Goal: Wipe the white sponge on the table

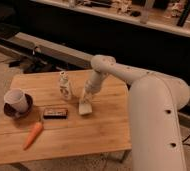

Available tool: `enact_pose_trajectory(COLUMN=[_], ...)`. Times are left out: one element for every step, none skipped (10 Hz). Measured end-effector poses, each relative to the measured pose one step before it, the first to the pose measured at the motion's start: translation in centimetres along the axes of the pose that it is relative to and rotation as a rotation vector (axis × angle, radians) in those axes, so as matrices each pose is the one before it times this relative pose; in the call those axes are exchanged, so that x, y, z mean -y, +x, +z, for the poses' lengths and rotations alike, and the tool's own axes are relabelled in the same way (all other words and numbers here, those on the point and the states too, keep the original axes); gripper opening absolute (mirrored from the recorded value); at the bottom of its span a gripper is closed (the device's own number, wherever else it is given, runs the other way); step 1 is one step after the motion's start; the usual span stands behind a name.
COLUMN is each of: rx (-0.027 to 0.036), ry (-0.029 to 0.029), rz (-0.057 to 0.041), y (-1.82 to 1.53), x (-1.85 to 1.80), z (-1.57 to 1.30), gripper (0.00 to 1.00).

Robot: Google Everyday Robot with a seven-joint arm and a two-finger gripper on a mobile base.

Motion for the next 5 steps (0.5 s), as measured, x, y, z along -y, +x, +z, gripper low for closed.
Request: enact_pose_trajectory(rx=[0.00012,-0.00005,-0.00014,0.0001,0.00015], ry=[-0.00004,0.00005,0.00004,-0.00007,-0.00002], rz=[0.00007,-0.00004,0.00002,-0.00001,0.00003], y=[-0.004,0.003,0.002,-0.002,-0.003], x=[0.001,0.001,0.002,-0.003,0.001], z=[-0.001,-0.002,0.008,-0.005,-0.005], gripper=[0.52,0.62,0.68,0.69,0.69])
